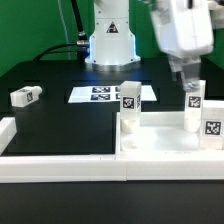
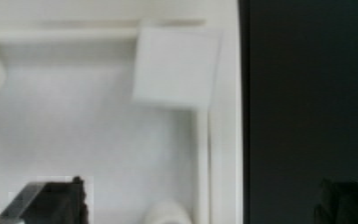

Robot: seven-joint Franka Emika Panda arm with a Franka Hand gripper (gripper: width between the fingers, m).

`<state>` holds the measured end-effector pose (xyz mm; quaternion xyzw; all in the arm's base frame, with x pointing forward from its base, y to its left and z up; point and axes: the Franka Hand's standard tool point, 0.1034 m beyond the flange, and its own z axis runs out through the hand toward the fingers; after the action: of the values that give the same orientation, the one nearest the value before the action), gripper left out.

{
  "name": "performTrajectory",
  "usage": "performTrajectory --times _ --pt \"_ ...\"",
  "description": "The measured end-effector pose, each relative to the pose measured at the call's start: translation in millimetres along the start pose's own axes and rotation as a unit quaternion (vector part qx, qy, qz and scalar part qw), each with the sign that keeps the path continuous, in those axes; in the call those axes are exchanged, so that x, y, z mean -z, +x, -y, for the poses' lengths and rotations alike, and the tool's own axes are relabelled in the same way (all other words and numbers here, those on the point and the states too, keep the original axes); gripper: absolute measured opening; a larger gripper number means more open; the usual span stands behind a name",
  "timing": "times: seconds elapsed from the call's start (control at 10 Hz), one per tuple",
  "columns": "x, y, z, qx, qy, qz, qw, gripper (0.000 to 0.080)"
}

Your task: Assemble square table

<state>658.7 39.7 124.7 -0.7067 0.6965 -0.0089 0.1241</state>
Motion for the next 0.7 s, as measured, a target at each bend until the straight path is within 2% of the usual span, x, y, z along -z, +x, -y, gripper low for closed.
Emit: performTrajectory --times 0.2,0.3,0.7 --pt "23.5 23.2 -17.1 0.038 0.007 0.001 0.999 0.0649" --pt "30.0 30.7 -21.7 0.099 0.011 -0.003 0.995 0.0649" --pt "27.9 31.3 -22.5 0.239 0.008 -0.005 0.971 0.0649"
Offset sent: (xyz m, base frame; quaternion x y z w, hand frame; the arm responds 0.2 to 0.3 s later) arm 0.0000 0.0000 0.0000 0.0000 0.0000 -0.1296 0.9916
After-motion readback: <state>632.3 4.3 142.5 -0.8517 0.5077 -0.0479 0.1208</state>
